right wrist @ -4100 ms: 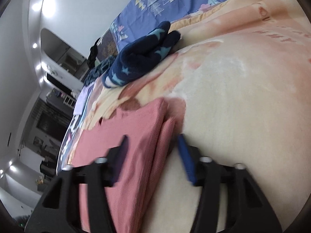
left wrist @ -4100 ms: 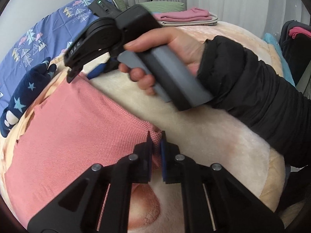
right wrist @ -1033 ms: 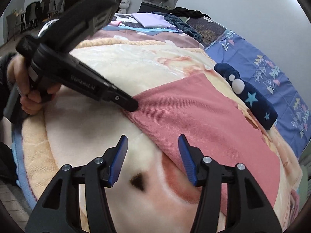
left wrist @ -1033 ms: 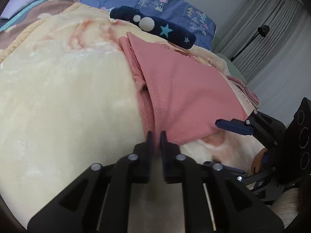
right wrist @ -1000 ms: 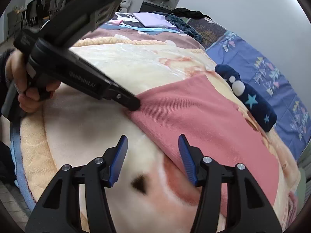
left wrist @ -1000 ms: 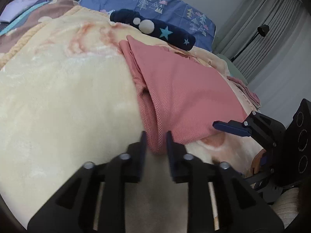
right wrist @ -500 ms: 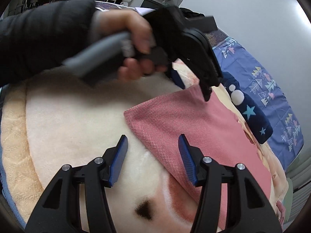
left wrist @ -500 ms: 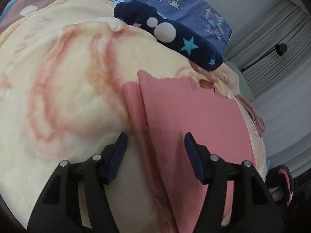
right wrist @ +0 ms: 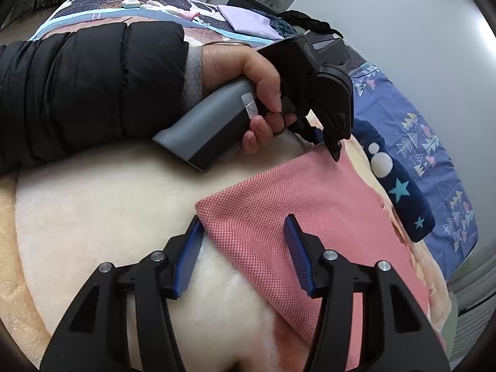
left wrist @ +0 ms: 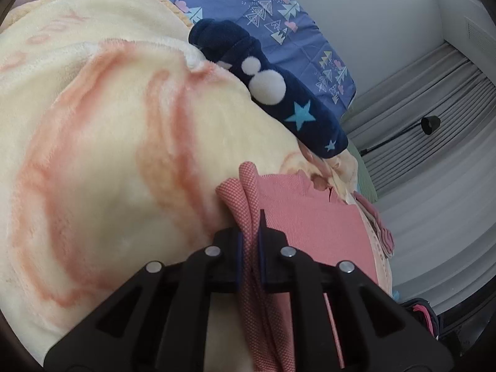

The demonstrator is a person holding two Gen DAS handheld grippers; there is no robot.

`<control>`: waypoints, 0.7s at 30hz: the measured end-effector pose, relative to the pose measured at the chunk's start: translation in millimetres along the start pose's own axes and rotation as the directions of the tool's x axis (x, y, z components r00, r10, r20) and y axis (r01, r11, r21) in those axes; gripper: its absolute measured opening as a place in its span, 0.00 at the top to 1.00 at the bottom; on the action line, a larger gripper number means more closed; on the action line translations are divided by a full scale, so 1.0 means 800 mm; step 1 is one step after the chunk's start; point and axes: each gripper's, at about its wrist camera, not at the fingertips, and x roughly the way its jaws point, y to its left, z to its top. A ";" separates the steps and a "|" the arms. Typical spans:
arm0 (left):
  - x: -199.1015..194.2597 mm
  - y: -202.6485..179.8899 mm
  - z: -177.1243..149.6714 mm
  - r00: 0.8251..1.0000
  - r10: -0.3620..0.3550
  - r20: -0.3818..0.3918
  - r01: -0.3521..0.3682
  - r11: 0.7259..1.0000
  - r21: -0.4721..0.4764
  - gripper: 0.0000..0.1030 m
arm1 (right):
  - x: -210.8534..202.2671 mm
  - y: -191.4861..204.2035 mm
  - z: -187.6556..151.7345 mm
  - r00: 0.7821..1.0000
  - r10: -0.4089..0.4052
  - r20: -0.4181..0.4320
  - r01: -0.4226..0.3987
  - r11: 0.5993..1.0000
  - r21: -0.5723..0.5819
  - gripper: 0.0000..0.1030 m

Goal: Fold small clothes
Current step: 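Grasp the folded shirt edge with the left tool while the right tool grasps it too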

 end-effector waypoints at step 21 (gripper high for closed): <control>0.002 -0.001 -0.002 1.000 0.018 -0.005 -0.018 0.999 0.043 0.90 | -0.041 0.009 -0.011 0.998 -0.045 0.053 0.045 0.999 -0.009 0.70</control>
